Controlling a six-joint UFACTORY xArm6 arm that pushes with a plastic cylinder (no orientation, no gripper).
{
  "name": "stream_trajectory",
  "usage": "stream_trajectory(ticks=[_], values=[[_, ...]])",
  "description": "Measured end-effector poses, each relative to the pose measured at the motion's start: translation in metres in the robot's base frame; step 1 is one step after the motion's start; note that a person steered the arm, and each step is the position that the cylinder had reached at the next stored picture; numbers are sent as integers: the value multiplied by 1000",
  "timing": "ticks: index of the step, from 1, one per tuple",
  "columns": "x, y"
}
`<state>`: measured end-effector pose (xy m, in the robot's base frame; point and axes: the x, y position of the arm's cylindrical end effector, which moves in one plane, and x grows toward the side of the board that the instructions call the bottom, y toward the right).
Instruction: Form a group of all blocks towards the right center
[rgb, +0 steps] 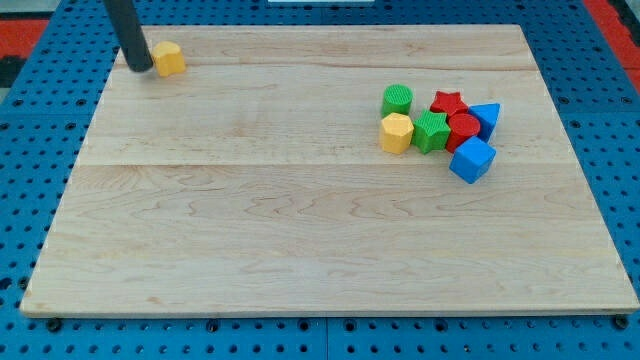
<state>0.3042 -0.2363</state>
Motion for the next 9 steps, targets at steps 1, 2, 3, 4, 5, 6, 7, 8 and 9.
stream_trajectory(ticks=[1,2,3,4,5,6,7,8,9], values=[[-32,-9],[-71,-42],[-59,19],[4,135],[40,201],[72,257],[83,280],[84,276],[84,275]])
